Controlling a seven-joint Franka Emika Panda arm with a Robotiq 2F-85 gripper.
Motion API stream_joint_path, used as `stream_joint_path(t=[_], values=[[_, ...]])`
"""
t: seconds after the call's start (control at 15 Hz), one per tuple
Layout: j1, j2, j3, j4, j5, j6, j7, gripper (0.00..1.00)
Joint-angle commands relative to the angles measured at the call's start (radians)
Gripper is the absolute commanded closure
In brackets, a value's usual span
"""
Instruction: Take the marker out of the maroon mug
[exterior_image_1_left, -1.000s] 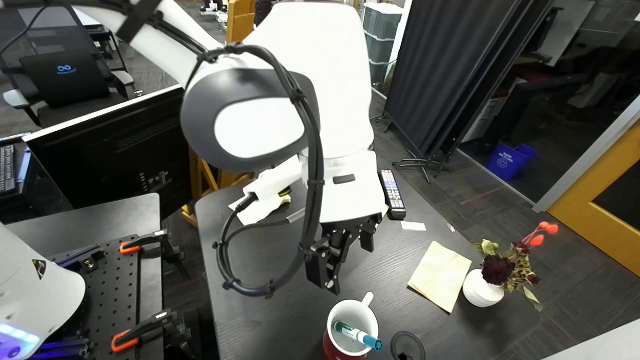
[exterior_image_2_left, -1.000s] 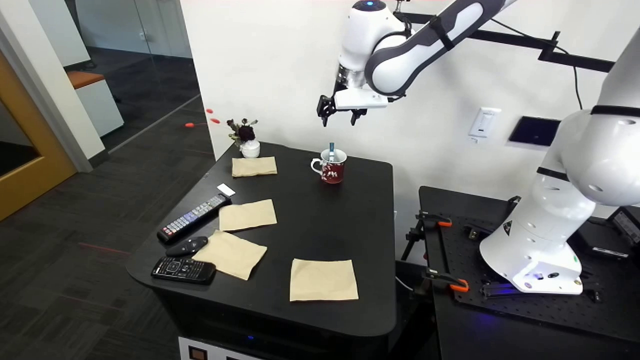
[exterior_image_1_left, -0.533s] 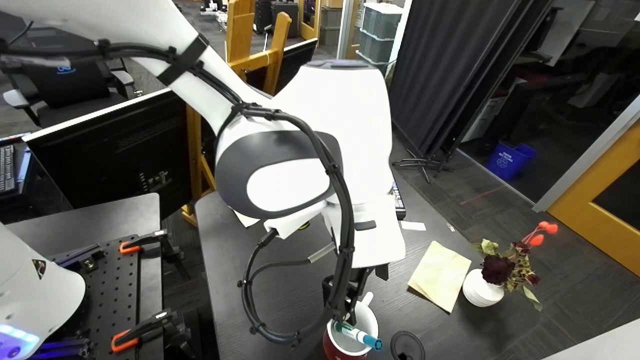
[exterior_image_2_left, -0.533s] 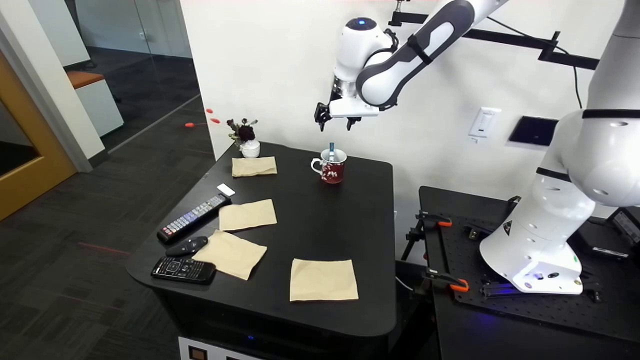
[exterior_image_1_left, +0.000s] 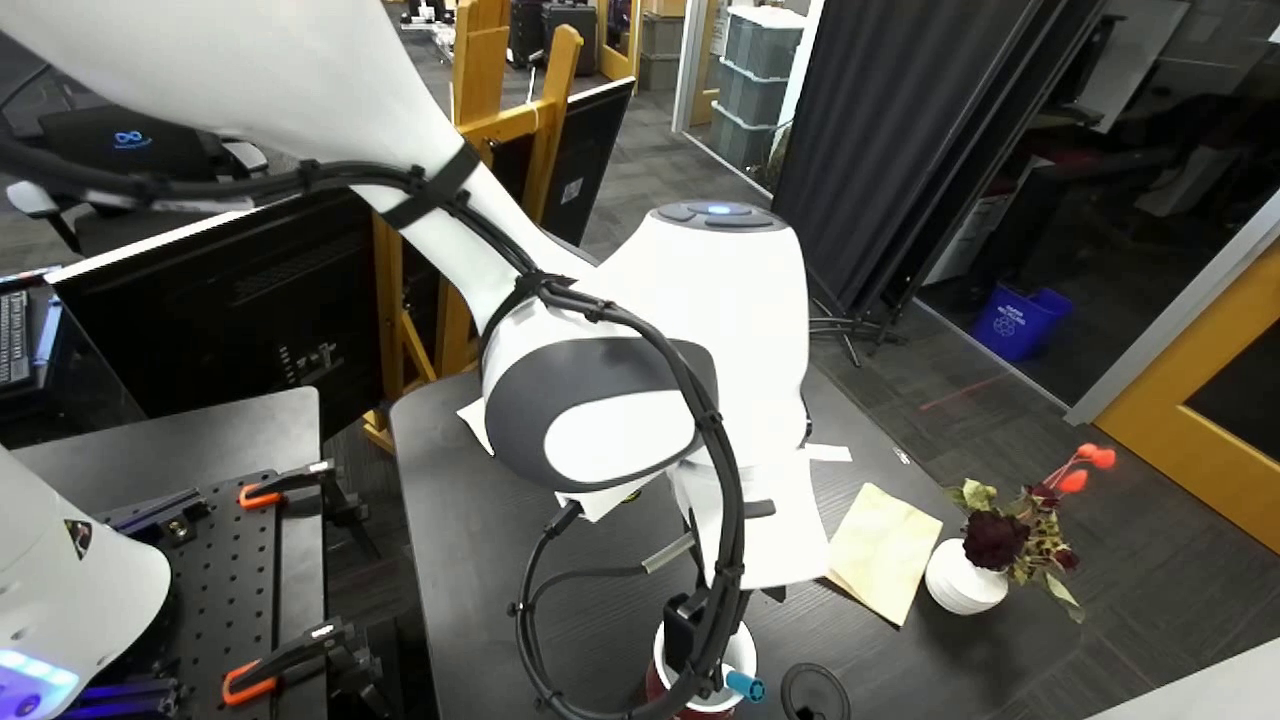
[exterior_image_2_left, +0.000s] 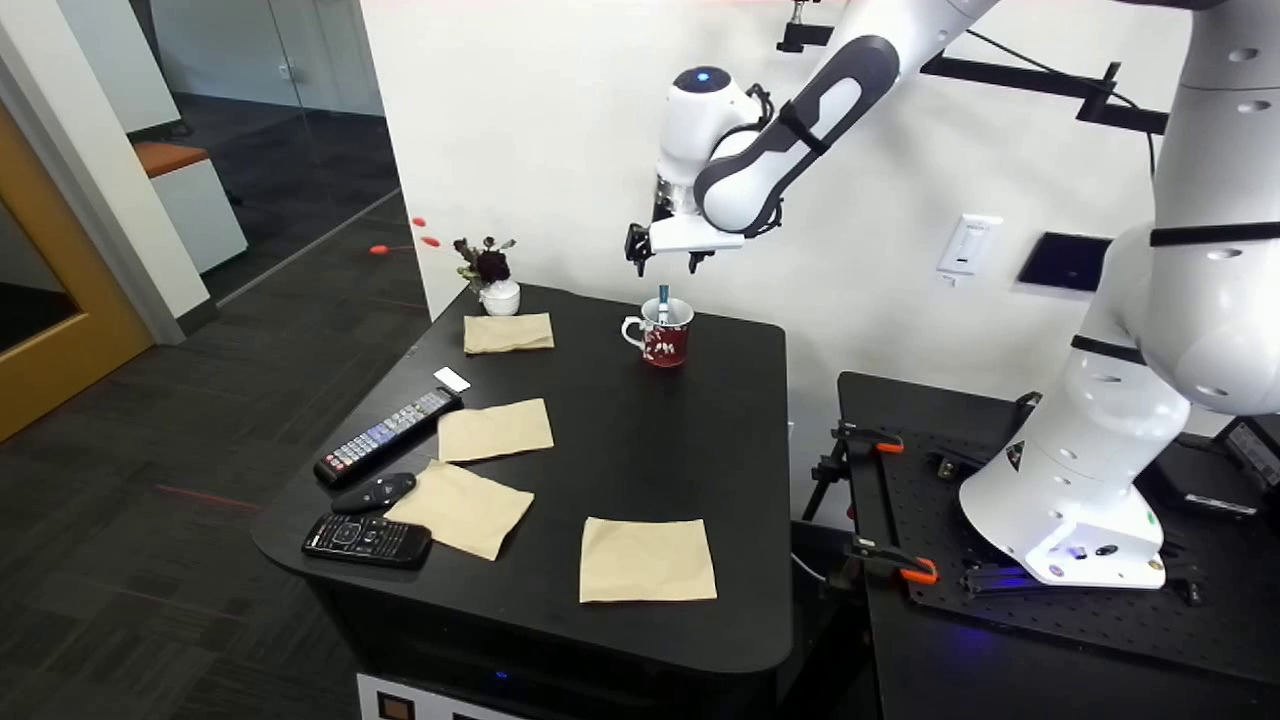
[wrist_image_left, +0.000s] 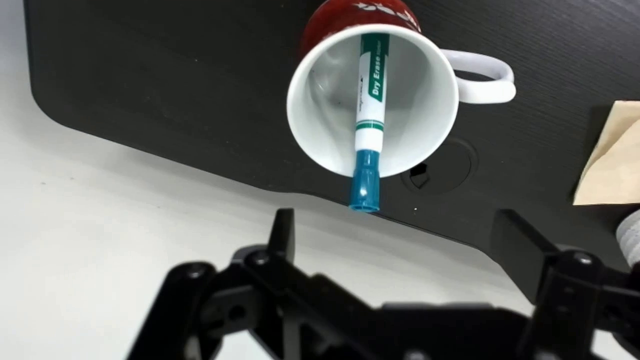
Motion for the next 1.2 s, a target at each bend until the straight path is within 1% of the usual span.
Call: stream_joint_path(t=[0.0,0.4,1.0,1.07,1.13], values=[[0.023,0.053,-0.037,0.037,0.046,0.018,-0.042,0.00],[0.036,0.107,-0.064,0.062,0.088,0.012,-0.070,0.00],[0.058,0.151,-0.087,0.083,0.100,0.011,-0.064,0.00],[0.059,0.152,-0.088,0.082,0.103,0.010,-0.067,0.06],[0.060,0.154,-0.089,0.083,0.105,0.010,-0.066,0.26]])
